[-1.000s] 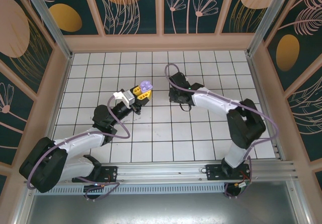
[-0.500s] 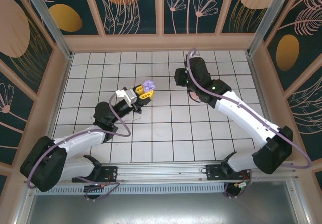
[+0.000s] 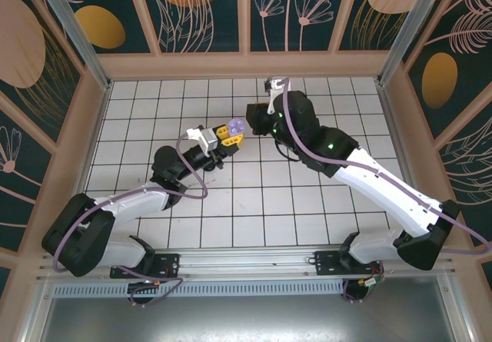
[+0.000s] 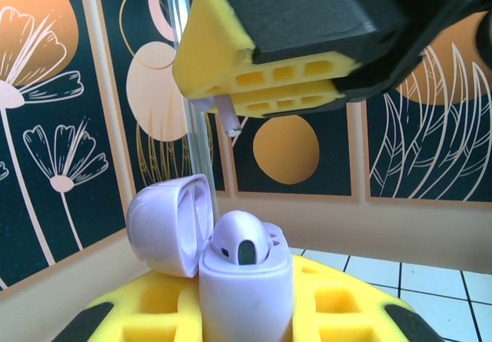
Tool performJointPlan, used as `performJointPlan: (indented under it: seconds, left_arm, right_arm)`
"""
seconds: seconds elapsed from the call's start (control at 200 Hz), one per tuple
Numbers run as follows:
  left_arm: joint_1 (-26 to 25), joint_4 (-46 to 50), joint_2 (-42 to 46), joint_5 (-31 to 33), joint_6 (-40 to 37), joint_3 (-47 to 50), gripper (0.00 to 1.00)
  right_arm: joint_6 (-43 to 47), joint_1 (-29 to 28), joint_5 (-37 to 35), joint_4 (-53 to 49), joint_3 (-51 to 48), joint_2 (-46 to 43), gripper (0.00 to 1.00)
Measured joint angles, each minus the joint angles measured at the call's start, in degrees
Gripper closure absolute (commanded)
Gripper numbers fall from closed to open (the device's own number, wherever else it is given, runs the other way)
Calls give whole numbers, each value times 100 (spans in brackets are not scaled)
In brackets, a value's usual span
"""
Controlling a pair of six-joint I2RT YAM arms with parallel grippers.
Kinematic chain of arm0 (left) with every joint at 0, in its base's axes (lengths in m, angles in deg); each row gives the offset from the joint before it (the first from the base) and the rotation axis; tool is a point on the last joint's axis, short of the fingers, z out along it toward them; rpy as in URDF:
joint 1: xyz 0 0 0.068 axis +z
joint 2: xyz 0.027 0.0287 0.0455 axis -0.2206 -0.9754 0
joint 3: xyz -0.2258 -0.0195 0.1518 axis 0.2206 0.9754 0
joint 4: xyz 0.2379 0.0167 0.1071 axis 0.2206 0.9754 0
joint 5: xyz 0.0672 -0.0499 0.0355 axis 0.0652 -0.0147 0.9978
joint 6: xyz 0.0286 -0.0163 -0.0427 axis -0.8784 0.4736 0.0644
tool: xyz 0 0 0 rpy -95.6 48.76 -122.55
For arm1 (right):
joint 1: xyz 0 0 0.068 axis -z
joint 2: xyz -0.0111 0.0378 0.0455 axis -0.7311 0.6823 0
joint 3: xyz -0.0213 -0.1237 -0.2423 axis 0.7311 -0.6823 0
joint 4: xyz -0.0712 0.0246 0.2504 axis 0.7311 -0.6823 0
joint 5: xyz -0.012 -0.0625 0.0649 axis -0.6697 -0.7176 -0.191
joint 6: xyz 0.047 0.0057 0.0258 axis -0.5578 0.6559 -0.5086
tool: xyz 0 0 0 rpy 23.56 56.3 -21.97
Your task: Insert wireless bluetooth earbuds into charging case
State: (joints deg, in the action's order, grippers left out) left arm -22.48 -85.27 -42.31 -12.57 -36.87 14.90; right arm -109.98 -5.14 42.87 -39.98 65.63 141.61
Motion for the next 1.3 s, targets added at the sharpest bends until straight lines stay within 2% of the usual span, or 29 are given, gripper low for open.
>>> performJointPlan:
  seconds: [0.42, 1.301]
  left_arm:
    - [0, -90, -162, 0, 94, -208, 100]
    - [2, -212, -201, -142, 247, -260, 100]
  right_arm:
    - [79, -459, -361, 262, -103, -214, 79]
    - [57, -463, -505, 444, -330, 4, 79]
